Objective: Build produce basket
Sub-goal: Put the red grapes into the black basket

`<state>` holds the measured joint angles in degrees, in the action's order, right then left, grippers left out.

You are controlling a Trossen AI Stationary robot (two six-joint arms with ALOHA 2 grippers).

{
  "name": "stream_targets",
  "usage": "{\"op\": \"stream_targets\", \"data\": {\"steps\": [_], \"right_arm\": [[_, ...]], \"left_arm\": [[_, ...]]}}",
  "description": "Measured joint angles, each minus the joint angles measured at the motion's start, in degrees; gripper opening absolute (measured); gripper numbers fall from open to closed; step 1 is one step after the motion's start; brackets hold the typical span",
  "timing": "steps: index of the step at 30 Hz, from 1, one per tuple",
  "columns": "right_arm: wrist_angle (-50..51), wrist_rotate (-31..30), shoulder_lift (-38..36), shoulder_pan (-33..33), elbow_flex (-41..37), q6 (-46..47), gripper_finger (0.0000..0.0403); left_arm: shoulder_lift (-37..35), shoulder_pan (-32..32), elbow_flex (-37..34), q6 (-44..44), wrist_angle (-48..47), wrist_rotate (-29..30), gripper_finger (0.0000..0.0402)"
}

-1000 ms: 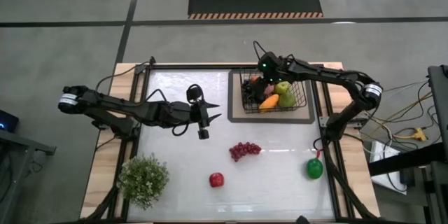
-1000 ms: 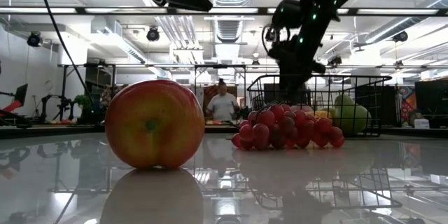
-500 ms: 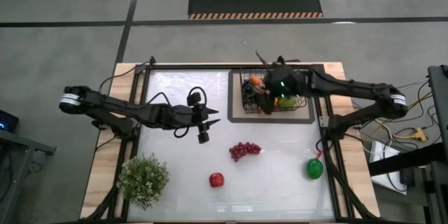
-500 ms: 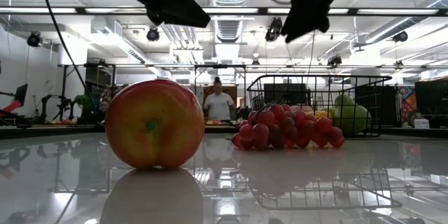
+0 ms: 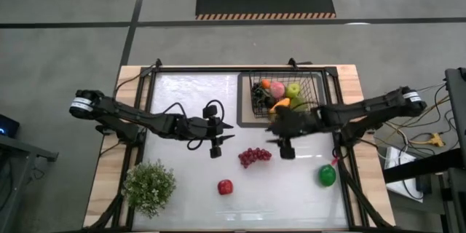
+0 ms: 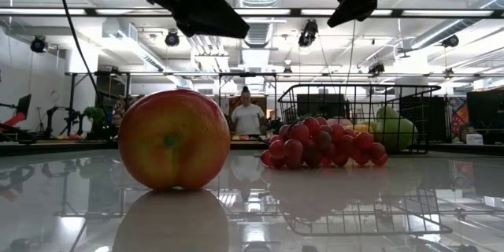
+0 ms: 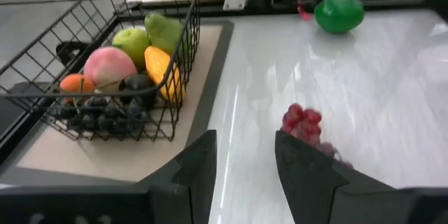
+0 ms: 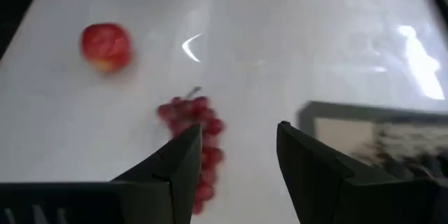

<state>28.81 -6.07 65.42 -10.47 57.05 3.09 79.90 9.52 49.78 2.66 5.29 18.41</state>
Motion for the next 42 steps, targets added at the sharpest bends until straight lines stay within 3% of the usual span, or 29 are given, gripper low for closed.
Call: {"op": "stream_targets", "data": {"steps": [10, 25, 42], "right_arm": [[-9.52, 0.11, 10.15, -7.40, -0.32, -6.90, 0.0171], [-17.83, 0.06, 24.20, -7.74, 0.37, -11.04, 0.0146], [-17.39, 0.02, 28.76, -5.61, 2.85, -13.66, 0.0107]], "left_arm": [[-0.55, -0.02, 0.09, -0.26, 0.27, 0.02, 0.0128], [-0.61, -0.02, 0.07, -0.37, 0.27, 0.07, 0.0128], [-0.63, -0.02, 0.00, -0.37, 0.25, 0.09, 0.0128]]}}
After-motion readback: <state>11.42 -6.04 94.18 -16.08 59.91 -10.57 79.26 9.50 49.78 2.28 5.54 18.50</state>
